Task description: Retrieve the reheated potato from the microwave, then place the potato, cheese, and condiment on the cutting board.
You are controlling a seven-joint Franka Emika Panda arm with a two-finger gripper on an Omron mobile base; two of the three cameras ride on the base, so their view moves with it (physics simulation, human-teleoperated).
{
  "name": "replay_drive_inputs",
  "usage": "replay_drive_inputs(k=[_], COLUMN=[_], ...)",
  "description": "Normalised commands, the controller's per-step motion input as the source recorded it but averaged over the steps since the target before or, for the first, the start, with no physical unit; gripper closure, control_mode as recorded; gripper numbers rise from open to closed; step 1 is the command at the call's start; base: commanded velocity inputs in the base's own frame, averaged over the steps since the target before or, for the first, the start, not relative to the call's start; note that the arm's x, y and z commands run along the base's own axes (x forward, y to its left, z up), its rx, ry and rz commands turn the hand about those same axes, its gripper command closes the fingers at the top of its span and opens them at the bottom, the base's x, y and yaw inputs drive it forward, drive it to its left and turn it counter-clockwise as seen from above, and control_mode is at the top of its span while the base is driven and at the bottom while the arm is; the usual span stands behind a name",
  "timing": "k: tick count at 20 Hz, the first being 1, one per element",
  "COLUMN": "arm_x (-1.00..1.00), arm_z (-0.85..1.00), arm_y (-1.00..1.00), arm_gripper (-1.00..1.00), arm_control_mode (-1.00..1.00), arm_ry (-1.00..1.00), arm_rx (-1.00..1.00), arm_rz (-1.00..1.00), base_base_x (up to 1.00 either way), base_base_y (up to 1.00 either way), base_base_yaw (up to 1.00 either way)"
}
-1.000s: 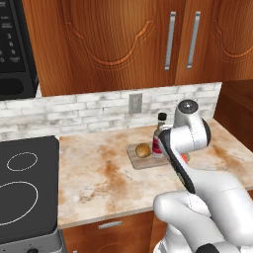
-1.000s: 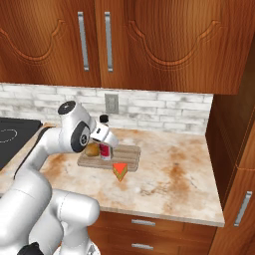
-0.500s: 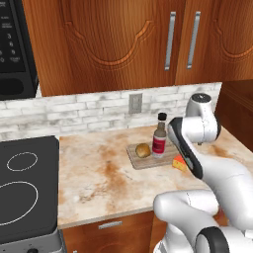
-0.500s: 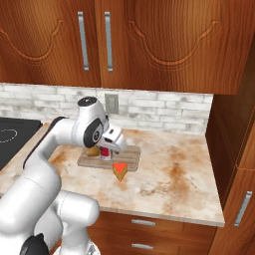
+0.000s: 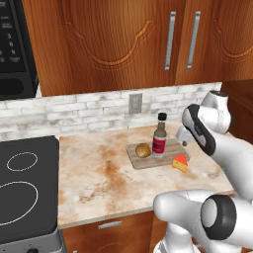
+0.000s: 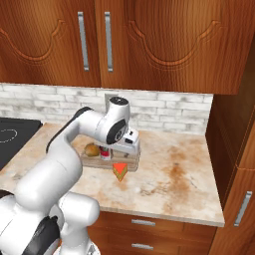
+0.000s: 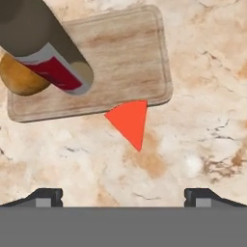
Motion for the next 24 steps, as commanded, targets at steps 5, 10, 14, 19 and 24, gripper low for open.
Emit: replay_drive_inputs(k=[5,10,14,19,24], arm_x=[0.15,0.24,0.25,0.16,0.04], arm_z=[-0.29,-0.4,-0.39,-0.45,-0.36], arm_y=[-0.03,0.0,0.0,0.0,-0.01], arm_gripper=[-1.0,-1.0,-1.0,-1.0,-1.0], arm_control_mode=[-1.0,-1.0,-1.0,-1.0,-1.0], arm_ry=[0.01,0.01,0.01,0.0,0.0], arm_rx=[0.04,0.01,0.0,0.0,0.0], arm_rz=[0.16,0.06,0.01,0.02,0.12], base_base_x=[0.0,0.0,0.0,0.0,0.0], base_base_y=[0.0,0.0,0.0,0.0,0.0], base_base_yaw=[0.0,0.0,0.0,0.0,0.0])
